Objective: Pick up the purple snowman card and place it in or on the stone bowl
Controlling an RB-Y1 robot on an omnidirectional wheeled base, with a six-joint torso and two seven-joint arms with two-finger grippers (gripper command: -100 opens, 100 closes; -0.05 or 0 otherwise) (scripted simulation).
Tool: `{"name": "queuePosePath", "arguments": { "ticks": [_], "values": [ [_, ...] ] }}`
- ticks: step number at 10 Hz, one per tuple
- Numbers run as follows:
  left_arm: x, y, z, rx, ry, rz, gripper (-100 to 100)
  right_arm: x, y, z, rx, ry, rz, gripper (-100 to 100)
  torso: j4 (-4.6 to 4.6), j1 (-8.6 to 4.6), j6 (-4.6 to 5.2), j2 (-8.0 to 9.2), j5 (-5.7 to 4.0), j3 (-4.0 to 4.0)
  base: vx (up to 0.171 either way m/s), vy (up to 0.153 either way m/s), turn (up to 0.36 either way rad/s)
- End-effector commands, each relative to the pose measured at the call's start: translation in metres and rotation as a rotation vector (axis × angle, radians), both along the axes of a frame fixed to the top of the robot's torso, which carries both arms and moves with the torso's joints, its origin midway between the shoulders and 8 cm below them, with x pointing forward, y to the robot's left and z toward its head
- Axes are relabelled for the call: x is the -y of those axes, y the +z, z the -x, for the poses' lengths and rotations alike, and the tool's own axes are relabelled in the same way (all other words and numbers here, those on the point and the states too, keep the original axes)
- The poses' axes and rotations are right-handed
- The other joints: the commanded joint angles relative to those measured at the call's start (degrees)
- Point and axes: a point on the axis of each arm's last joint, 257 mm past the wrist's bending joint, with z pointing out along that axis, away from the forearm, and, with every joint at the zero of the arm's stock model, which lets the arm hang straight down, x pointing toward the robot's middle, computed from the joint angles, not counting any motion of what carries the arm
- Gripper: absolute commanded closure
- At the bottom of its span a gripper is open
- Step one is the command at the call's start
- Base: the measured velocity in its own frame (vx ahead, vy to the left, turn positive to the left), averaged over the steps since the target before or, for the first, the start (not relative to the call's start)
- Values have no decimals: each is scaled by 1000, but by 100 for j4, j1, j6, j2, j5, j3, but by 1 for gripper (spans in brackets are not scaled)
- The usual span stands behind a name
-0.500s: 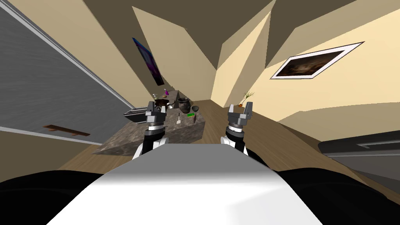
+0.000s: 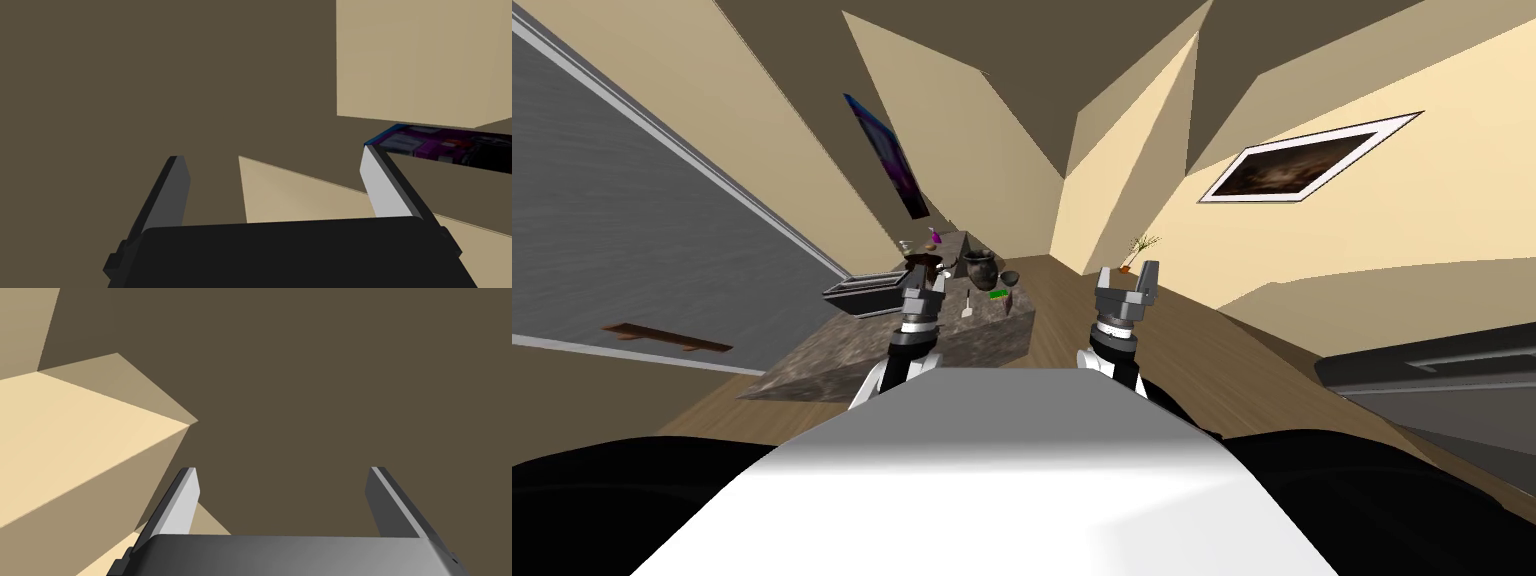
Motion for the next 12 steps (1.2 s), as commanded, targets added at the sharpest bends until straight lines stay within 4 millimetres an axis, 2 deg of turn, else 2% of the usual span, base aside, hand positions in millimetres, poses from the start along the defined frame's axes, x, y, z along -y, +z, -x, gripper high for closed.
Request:
{"name": "queuePosePath", "arguments": {
  "ticks": [1,6,12],
  "values": [
    [6,-10,-4,-15,12,-68,-100,0,0,0,0,0,0,0,0,0,0,0,0,0,-6,-22,-39],
    [23,-53,-18,-65,58,-297,-100,0,0,0,0,0,0,0,0,-2,0,-2,-1,-1,-4,-25,-36],
    [38,-118,-32,-124,107,-589,-100,0,0,0,0,0,0,0,-1,-3,-1,-3,-1,-2,2,-28,-45]
  ]
}}
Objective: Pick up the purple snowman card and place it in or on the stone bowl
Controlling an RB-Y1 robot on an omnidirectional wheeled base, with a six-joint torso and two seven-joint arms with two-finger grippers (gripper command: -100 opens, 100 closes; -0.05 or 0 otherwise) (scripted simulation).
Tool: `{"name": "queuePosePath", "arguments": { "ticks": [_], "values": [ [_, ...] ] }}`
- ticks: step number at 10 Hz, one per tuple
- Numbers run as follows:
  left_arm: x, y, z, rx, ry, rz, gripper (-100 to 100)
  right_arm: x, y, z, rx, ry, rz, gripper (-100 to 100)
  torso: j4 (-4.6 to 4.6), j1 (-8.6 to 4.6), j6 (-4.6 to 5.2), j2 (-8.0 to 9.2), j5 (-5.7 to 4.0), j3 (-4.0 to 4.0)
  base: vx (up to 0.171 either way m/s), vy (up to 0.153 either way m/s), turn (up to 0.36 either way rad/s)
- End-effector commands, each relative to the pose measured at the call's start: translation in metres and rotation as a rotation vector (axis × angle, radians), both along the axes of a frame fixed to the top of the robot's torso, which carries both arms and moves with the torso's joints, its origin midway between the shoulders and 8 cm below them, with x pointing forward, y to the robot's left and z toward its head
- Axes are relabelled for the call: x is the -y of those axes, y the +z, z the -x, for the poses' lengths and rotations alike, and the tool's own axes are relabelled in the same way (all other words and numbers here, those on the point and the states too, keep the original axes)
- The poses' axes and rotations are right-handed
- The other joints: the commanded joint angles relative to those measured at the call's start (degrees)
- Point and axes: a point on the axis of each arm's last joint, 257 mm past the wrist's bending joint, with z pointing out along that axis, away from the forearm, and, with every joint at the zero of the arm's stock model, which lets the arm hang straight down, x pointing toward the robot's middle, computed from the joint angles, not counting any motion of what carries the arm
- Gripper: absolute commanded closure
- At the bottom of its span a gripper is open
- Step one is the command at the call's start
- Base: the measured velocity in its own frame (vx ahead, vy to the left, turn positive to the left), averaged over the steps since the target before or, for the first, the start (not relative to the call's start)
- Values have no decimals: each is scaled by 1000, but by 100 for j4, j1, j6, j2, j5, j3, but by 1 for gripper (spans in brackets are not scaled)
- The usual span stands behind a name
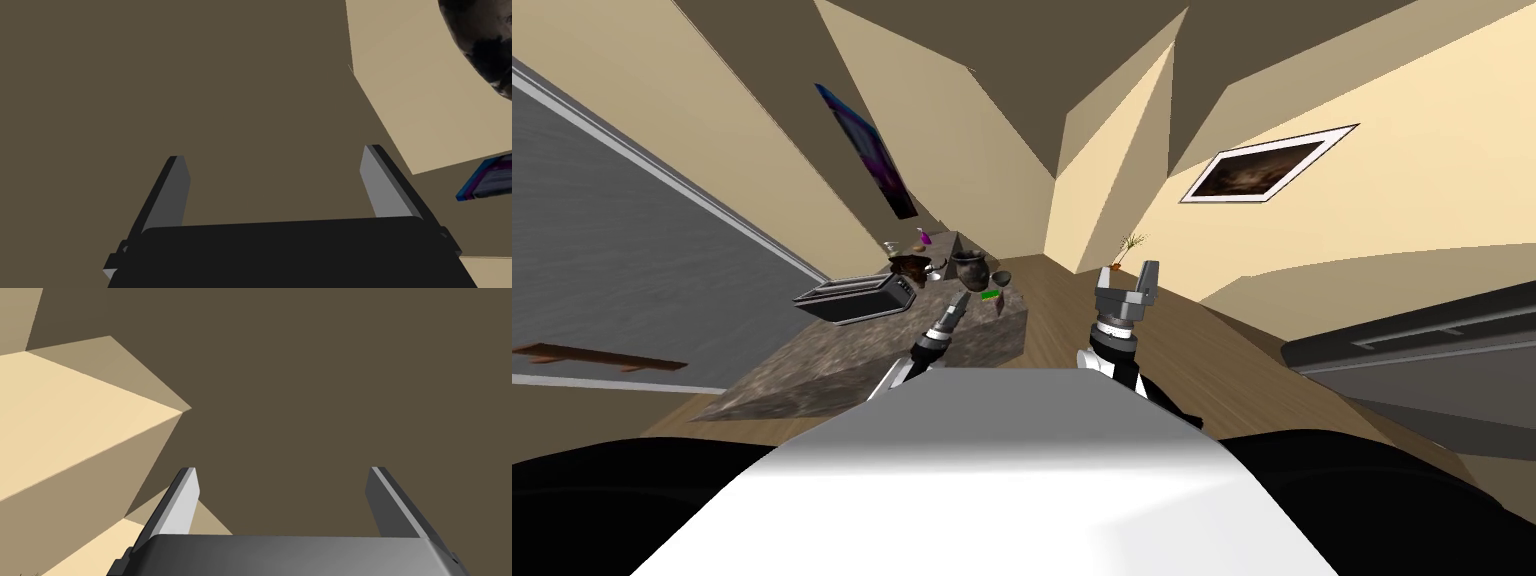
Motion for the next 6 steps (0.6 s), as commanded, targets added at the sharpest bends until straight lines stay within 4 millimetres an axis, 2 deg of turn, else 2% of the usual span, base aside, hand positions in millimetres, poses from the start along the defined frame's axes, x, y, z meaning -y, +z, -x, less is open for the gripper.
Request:
{"name": "queuePosePath", "arguments": {
  "ticks": [1,6],
  "values": [
    [2,-19,-5,-17,13,-80,-100,0,0,0,0,0,0,0,0,0,0,0,0,0,0,-32,-42],
    [-1,-75,-18,-77,52,-293,-100,0,0,0,0,0,0,0,0,0,0,0,0,0,3,-36,-69]
  ]
}}
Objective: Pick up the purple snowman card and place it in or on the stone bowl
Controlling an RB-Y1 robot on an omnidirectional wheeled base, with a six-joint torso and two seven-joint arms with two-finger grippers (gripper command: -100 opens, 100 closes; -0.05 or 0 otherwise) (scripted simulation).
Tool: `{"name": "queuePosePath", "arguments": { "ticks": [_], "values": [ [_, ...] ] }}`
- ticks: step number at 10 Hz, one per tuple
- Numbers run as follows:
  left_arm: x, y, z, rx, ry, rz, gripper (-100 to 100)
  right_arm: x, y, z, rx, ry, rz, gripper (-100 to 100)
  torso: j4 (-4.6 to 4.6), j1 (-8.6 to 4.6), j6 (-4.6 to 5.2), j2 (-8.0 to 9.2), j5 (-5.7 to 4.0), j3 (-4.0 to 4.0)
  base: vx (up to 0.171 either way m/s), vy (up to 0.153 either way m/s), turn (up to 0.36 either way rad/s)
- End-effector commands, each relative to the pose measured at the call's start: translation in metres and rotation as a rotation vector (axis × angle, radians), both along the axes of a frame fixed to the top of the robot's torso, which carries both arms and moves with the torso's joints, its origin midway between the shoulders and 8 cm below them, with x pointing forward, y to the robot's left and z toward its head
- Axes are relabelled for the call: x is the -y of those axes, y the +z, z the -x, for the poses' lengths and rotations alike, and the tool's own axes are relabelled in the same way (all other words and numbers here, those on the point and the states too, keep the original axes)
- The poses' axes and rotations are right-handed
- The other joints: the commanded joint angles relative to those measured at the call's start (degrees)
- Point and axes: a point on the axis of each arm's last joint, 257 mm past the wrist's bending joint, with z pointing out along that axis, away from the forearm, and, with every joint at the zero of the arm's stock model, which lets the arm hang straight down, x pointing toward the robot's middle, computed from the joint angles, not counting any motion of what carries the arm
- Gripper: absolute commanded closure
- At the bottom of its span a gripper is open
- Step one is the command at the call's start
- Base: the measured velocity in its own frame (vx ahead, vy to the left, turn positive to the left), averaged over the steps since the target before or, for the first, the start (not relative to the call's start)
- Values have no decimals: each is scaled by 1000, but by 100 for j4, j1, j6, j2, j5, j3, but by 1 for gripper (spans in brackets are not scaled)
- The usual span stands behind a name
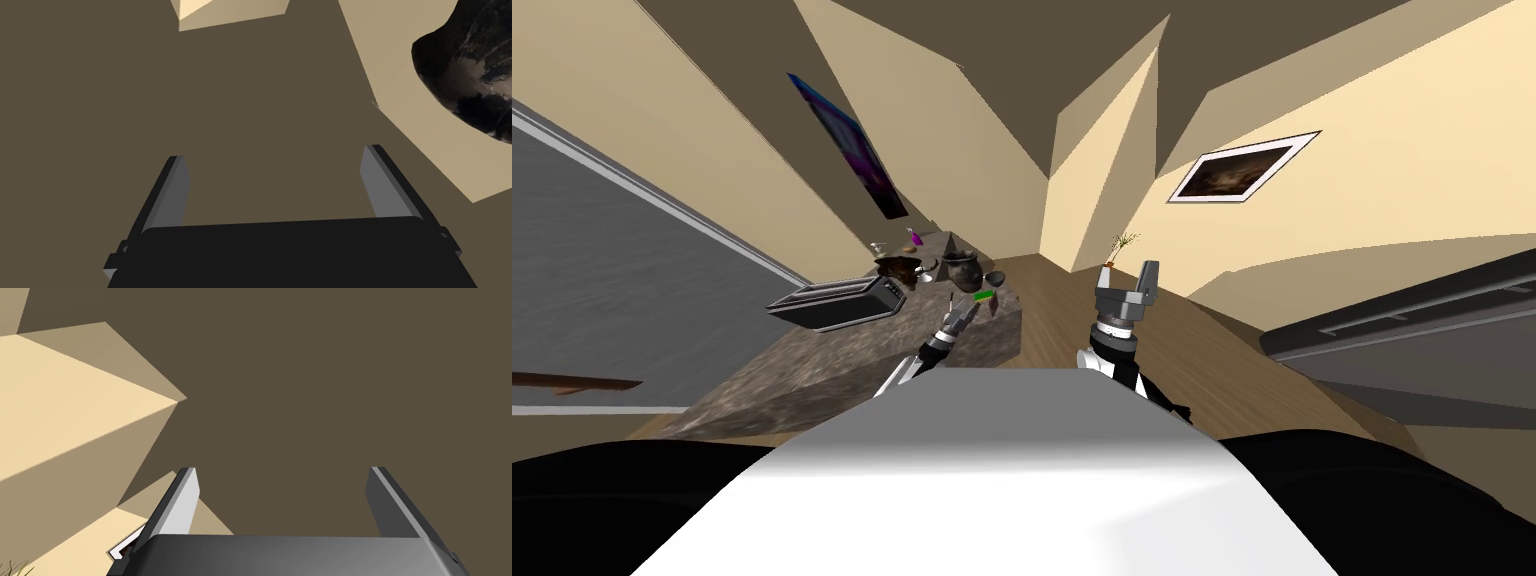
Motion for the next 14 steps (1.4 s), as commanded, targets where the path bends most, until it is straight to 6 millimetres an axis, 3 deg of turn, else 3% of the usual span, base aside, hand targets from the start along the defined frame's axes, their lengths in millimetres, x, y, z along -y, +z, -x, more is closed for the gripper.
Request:
{"name": "queuePosePath", "arguments": {
  "ticks": [1,11,14],
  "values": [
    [-6,-17,-4,-20,16,-65,-100,0,0,0,0,0,0,0,0,0,0,0,0,0,4,-41,-81],
    [-48,-108,-35,-146,121,-388,-100,0,0,0,0,0,0,0,-1,1,-1,-3,0,-2,9,-35,-79],
    [-53,-116,-37,-156,128,-414,-100,0,0,0,0,0,0,0,-1,7,-3,-4,1,-2,13,-17,-39]
  ]
}}
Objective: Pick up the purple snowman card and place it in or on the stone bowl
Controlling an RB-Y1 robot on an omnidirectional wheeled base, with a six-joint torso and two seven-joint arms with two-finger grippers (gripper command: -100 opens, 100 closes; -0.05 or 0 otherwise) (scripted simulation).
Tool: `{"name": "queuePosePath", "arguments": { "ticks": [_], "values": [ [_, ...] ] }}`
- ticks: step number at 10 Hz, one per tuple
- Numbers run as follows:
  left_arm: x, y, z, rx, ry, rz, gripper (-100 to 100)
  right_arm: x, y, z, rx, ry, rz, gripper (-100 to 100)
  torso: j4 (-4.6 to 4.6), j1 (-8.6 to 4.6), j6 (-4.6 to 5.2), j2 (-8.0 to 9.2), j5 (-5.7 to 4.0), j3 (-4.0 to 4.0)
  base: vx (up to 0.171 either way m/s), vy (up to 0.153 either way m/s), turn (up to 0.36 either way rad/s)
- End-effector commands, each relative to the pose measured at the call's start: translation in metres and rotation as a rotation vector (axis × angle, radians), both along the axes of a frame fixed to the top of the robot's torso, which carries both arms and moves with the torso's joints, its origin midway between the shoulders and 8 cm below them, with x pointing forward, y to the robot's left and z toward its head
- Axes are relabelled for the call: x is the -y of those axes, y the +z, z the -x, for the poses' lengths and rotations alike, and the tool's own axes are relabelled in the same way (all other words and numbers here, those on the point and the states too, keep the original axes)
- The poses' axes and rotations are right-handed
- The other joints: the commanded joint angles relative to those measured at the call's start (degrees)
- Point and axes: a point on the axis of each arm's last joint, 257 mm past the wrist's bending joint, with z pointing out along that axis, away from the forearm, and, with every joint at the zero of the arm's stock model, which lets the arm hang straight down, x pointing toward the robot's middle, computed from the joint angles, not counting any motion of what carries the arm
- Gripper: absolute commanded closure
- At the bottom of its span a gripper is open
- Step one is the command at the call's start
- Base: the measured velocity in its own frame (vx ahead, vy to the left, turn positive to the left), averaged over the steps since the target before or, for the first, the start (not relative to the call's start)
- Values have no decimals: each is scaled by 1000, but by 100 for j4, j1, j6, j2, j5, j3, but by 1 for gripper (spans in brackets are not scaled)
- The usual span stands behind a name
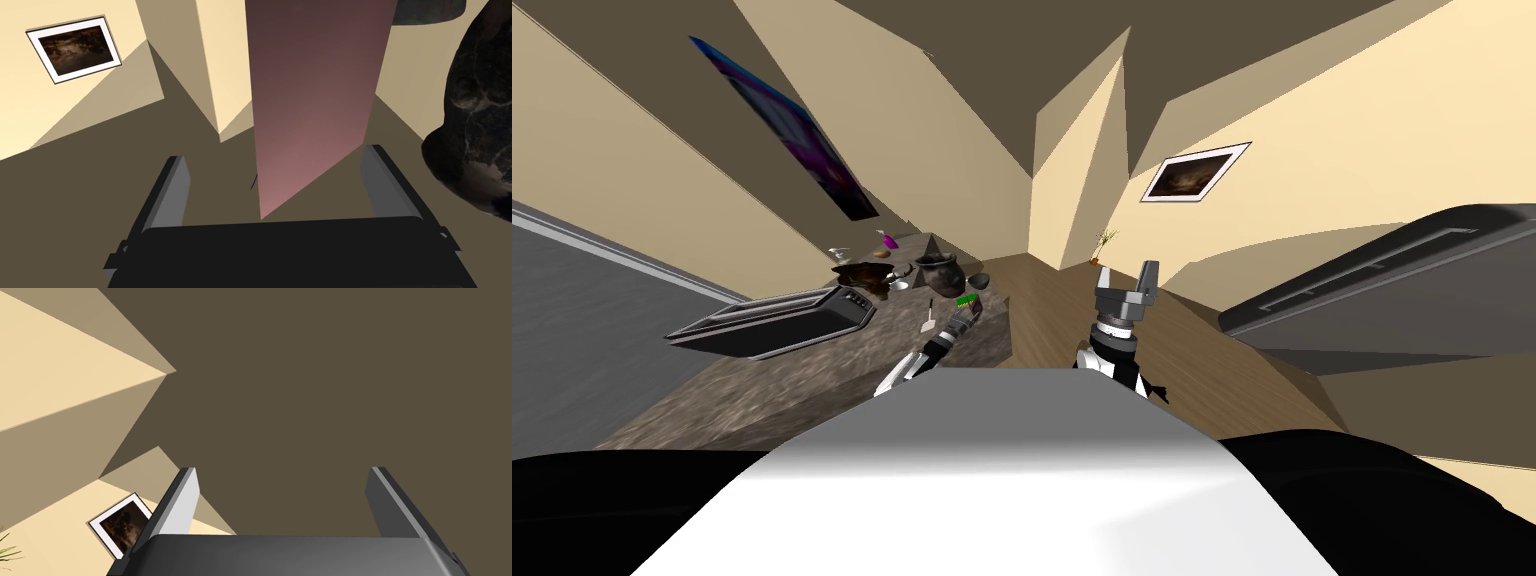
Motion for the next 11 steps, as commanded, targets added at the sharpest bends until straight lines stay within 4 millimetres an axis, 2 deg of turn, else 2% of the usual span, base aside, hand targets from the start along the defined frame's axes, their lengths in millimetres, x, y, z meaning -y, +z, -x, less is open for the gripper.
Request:
{"name": "queuePosePath", "arguments": {
  "ticks": [1,2,3,7,8,9,10,11],
  "values": [
    [0,0,0,0,0,0,0,0,0,0,0,0,0,0,0,0,0,0,0,0,0,0,0],
    [0,0,0,0,0,1,-100,0,0,0,0,0,0,0,1,2,0,2,1,1,0,0,0],
    [0,0,0,0,0,0,100,0,0,0,0,0,0,0,1,3,0,3,1,2,0,0,0],
    [0,0,0,0,1,-1,100,0,0,0,0,0,0,0,0,9,3,1,5,0,0,0,0],
    [0,0,0,0,1,-1,0,0,0,0,0,0,0,0,0,10,4,1,5,0,0,0,0],
    [-1,0,0,0,1,-2,100,0,0,0,0,0,0,0,0,10,4,1,5,0,0,0,0],
    [-1,0,0,0,1,-2,0,0,0,0,0,0,0,0,0,10,4,1,6,0,0,0,0],
    [-1,10,-4,5,-10,21,100,0,0,0,0,0,0,0,0,10,5,0,6,0,-75,21,-151]
  ]
}}
